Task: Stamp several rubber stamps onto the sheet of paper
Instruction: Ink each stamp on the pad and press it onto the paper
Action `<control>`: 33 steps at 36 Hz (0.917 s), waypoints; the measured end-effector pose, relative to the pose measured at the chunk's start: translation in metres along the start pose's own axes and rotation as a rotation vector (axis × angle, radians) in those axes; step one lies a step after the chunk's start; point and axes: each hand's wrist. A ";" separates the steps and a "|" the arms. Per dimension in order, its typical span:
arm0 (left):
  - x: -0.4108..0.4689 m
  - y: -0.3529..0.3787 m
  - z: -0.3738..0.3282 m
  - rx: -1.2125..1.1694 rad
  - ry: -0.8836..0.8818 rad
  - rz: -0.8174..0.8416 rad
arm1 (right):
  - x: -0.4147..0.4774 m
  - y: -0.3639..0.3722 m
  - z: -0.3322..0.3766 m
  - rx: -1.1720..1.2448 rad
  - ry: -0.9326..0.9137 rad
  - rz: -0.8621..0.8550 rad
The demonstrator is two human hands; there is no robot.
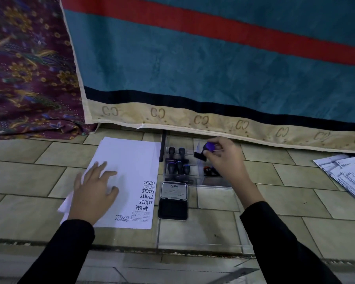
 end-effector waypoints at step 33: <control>-0.026 0.051 -0.069 -0.173 0.349 0.246 | -0.109 0.043 0.046 -0.057 -0.210 0.308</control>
Point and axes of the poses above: each hand's wrist, its own x-axis towards the middle knuckle, its own y-axis out of the palm, z = x × y, and after that the axes turned 3 degrees about -x, right-handed
